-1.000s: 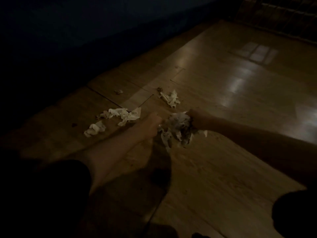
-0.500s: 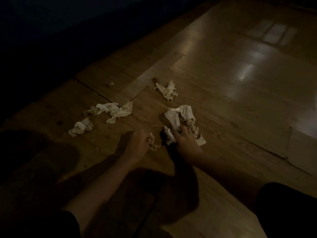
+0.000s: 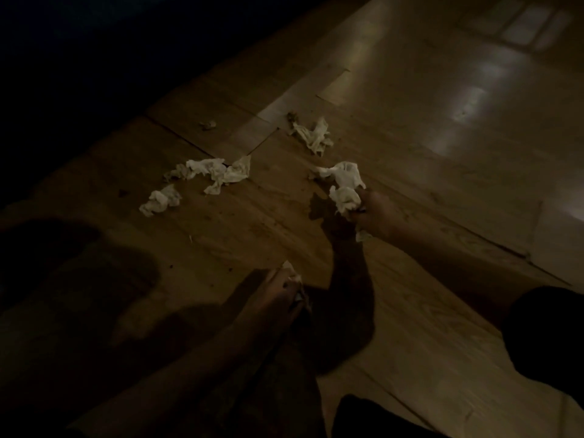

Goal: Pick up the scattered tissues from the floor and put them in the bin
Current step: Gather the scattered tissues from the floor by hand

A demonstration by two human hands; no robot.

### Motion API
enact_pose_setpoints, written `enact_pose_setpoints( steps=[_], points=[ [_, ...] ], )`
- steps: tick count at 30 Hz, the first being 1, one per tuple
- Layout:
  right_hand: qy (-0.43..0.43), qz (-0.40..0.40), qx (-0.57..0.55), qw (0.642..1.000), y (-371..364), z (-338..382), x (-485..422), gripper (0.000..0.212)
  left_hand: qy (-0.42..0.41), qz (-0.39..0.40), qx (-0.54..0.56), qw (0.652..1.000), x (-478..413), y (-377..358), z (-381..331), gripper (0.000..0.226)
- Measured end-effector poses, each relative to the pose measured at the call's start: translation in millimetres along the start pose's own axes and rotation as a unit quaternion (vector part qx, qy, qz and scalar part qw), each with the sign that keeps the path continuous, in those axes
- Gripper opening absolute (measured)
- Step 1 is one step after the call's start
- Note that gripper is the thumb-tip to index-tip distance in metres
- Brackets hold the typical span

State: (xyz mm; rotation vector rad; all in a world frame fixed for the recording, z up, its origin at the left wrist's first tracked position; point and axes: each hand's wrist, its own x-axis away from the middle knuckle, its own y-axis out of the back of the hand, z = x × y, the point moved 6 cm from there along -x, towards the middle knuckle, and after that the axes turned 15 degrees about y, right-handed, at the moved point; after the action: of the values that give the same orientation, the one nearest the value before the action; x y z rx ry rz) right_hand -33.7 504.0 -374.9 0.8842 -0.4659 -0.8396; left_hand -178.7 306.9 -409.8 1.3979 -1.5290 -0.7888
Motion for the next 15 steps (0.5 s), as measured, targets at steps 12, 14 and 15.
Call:
enact_pose_setpoints(
  steps=[12, 14, 15],
  points=[
    [0.038, -0.011, 0.116, 0.992, 12.6, -26.9, -90.4, 0.044, 0.113, -0.110, 0.160, 0.975, -113.6, 73.6, 22.6, 0.015],
    [0.034, 0.030, 0.091, 0.995, 1.0, -33.8, -105.6, 0.046, 0.127, -0.151, 0.157, 0.968, -147.4, 95.2, 33.1, 0.016],
    [0.038, 0.042, 0.075, 0.996, -6.9, -35.3, -109.7, 0.045, 0.124, -0.170, 0.147, 0.967, -160.8, 105.0, 35.6, 0.017]
  ],
)
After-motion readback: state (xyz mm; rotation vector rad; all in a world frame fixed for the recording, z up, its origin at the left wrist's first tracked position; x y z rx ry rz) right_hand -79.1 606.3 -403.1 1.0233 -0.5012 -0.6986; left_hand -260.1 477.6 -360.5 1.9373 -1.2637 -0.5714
